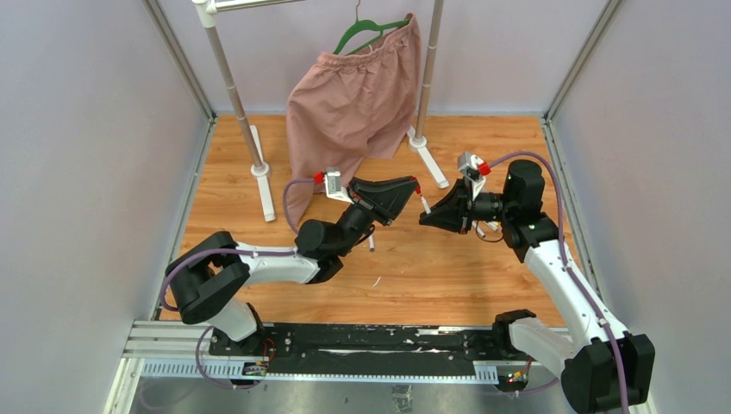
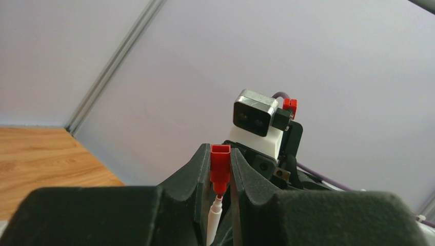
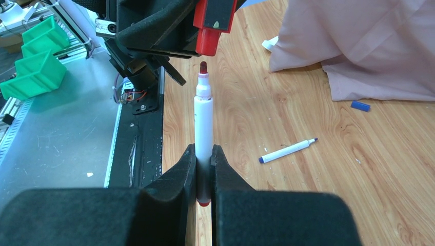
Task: Insert the pens into the pen caps
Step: Insert the pen cap onto the pen.
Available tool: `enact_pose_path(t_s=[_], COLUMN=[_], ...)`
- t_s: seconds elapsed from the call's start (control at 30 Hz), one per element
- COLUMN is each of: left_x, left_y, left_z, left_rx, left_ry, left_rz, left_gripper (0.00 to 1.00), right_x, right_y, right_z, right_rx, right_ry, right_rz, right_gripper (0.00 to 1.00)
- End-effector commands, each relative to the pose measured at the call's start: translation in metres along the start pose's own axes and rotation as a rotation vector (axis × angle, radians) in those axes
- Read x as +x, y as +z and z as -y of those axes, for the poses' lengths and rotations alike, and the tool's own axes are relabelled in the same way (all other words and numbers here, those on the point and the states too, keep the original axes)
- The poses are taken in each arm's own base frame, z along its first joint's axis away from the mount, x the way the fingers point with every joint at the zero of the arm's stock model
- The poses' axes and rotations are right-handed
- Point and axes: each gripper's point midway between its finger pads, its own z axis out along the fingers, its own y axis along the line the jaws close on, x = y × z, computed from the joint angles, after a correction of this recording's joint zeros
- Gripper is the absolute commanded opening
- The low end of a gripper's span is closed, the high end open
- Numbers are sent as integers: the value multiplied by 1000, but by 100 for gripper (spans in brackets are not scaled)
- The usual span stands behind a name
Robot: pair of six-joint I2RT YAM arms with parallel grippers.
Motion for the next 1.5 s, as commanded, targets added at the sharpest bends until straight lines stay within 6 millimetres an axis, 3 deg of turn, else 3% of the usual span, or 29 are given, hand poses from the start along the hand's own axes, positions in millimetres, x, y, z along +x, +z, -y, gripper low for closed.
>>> enact_pose_path(t_s=[0.0,0.8,1.0,1.3,1.47], left_x=[-5,16,41,91,131], left_y=[6,-9,-25,-43,-74], left_z=[11,4,-7,-4,-13], left_rx=[43,43,19,22,-27], left_ry=[-19,-43,-53,-79,-159], left_rz=[33,-48,-124,-245,-368], left_gripper=[0,0,0,0,0], right_x=[2,-1,-3,-3,-7], right_y=[3,3,2,2,-1], right_z=[-4,-2,-1,7,10], right_rx=[-15,2,18,70,104], right_ry=[-1,-4,12,25,5], right_rz=[-1,0,2,3,0], right_gripper=[0,0,0,0,0])
